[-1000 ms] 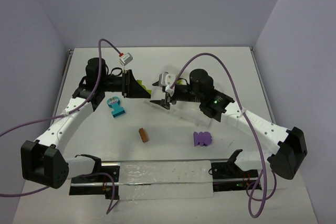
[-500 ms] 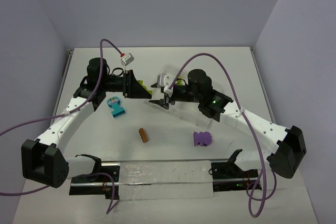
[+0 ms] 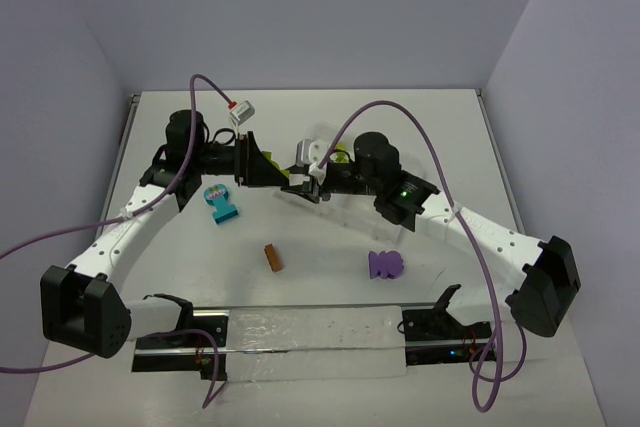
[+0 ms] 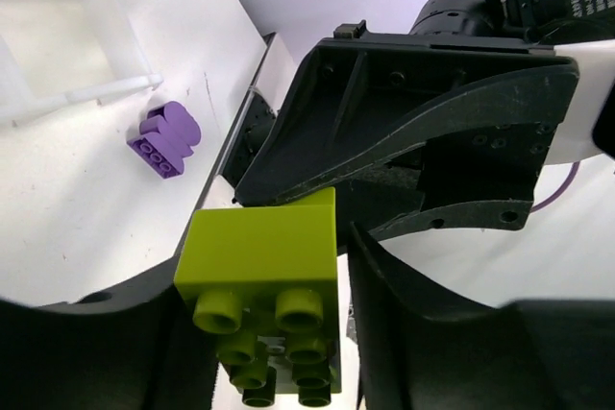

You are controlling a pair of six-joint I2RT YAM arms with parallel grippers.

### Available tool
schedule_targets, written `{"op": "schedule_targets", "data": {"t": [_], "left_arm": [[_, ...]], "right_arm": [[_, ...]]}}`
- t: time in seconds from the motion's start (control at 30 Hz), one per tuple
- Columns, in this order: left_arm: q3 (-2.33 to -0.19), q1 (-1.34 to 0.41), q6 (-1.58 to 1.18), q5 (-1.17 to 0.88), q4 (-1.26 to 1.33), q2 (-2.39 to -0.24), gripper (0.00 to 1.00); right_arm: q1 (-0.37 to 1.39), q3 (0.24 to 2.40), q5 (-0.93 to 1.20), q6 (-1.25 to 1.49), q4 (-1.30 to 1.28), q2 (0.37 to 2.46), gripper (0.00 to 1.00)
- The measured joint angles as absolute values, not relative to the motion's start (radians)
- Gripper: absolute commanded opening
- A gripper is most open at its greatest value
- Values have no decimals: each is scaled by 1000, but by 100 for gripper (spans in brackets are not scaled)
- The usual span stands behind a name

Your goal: Sort the legos into containers by color

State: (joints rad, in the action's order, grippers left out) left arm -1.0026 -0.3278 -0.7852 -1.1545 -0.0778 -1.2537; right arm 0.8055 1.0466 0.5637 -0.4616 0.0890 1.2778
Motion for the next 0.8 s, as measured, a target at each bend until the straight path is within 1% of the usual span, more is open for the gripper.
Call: {"op": "schedule_targets", "data": {"t": [0.03,0.1,0.23,0.3,0.37,0.7,0.8], "left_arm": [[-1003,-328,-777,-1153,-82,-1254,86],[-1005,-330,-766,-1155,-88,-1254,99],[-1015,-332,-738,-1155,-115,-1253,99],[-1028,-332,-716,-1153,-146,-1253,94],[-1040,-331,-701,-1151,-173,-1253,84],[-1053,-292,-668,-1140,-238,-1251,51],[-1053,-284,-674,-1136,-236,-1245,51]], "right_arm": [[805,1047,561,-457,89,1278,0],[805,1047,554,-452,93,1278,0],[805,1041,534,-443,105,1277,0],[805,1035,528,-443,107,1274,0],[805,1027,521,-443,110,1271,0],[805,1011,508,-441,112,1261,0],[804,1011,510,-439,116,1260,0]]}}
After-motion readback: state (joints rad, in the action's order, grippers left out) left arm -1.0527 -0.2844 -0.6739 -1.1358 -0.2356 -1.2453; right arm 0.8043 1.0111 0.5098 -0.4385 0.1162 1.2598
